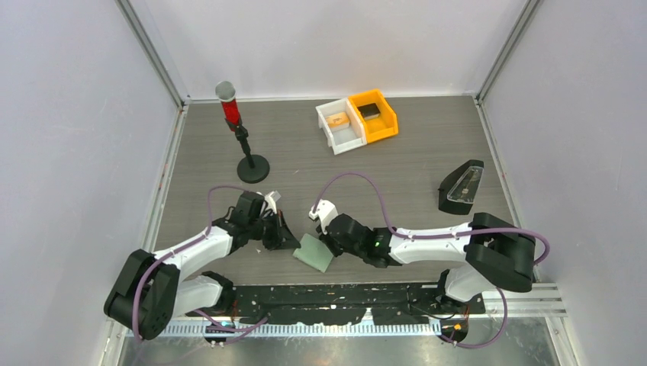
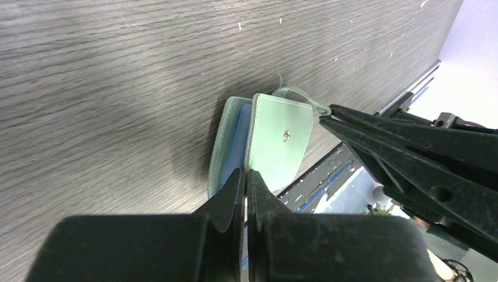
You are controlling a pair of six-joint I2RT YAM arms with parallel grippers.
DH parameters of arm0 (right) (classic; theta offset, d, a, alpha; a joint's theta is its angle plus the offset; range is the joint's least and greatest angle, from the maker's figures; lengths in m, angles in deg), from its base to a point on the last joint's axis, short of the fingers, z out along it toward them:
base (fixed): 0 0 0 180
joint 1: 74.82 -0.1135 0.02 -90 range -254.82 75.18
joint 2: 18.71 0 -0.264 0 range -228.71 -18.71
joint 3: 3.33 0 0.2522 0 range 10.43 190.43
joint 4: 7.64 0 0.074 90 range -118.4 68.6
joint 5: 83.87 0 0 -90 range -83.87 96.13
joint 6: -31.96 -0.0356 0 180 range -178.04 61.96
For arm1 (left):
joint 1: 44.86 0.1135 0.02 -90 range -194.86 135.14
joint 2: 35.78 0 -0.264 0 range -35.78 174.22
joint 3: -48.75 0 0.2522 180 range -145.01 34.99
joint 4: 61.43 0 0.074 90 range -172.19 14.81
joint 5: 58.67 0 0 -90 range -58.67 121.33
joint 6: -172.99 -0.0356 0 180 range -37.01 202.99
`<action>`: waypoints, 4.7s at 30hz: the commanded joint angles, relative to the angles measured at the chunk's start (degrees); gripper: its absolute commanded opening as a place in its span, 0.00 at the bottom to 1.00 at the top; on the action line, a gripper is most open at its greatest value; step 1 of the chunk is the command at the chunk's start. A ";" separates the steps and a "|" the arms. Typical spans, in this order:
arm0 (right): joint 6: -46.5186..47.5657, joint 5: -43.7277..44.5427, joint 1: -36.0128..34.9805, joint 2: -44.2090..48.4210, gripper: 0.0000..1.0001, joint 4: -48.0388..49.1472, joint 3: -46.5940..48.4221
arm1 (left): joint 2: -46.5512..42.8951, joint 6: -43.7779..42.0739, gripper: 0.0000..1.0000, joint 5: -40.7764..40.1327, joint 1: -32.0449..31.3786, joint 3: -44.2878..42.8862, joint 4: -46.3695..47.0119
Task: Take the credit cards out of the card holder
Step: Open the card holder at the corner of the board, then remove the credit card from the card holder.
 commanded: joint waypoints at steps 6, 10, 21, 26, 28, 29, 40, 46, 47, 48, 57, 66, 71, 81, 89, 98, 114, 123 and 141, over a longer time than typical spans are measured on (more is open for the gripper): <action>-3.58 2.61 0.10 3.65 0.05 -0.99 0.03 | -0.55 -2.67 0.00 -1.27 -0.17 -3.13 -3.37; -5.02 0.25 0.15 5.76 0.05 -1.81 0.10 | -1.11 -3.44 0.03 -2.88 -0.17 -5.79 -6.17; -7.86 -3.79 0.21 8.74 0.05 -8.15 3.49 | -10.25 -4.99 0.43 -11.12 -0.17 -6.91 -15.49; -9.43 -3.62 0.27 10.22 0.05 -8.57 4.11 | -16.66 -4.07 0.56 -14.97 -0.17 -6.65 -18.76; -10.33 -3.95 0.25 10.72 0.05 -8.70 4.34 | -18.84 -3.63 0.59 -15.32 -0.17 -6.80 -19.68; -10.60 -4.26 0.26 10.99 0.05 -8.72 4.37 | -19.87 -3.43 0.60 -15.30 -0.17 -6.89 -20.20; -13.49 -3.99 0.27 12.42 0.05 -7.78 5.06 | -27.25 -2.57 0.71 -14.62 -0.17 -7.50 -24.78; -14.90 -1.99 0.37 14.18 0.05 -8.40 5.01 | -30.23 0.22 0.78 -11.73 -0.17 -4.58 -21.18; -15.09 -2.12 0.36 14.56 0.05 -8.39 4.95 | -30.09 0.68 0.78 -10.98 -0.17 -4.30 -20.25; -15.22 -2.57 0.36 14.65 0.05 -8.05 4.90 | -29.78 1.01 0.78 -10.19 -0.17 -4.08 -19.35; -18.26 -4.64 0.36 16.35 0.05 -4.72 3.43 | -26.54 4.10 0.76 -6.90 -0.17 -1.44 -11.90; -19.87 -3.28 0.44 16.86 0.05 -0.72 -0.62 | -17.85 3.68 0.72 -5.51 -0.17 0.56 -3.43; -20.85 2.93 0.81 18.17 0.05 -3.91 -1.58 | -17.26 3.90 0.68 -6.01 -0.17 1.96 -2.10; -21.60 -0.21 2.20 19.96 0.05 -0.26 -5.18 | -18.50 3.58 0.72 -6.53 -0.17 2.60 -1.12; -23.19 -3.57 2.20 19.64 0.05 3.47 -5.82 | -16.63 5.53 0.75 -3.02 -0.17 2.20 4.24; -23.90 -3.84 2.20 19.01 0.05 5.09 -5.74 | -11.12 6.60 0.72 -0.69 -0.17 2.04 9.08; -25.99 -4.15 10.03 19.37 0.05 4.97 -12.36 | -10.27 4.69 0.09 -0.97 -0.17 3.36 7.94; -25.07 -8.31 12.20 17.90 0.25 2.39 -10.98 | -6.55 3.87 0.00 0.83 -0.17 3.30 10.55; -27.77 -17.13 12.14 18.16 0.70 -2.18 -6.05 | -5.80 -0.40 0.00 -4.21 -0.17 3.35 4.04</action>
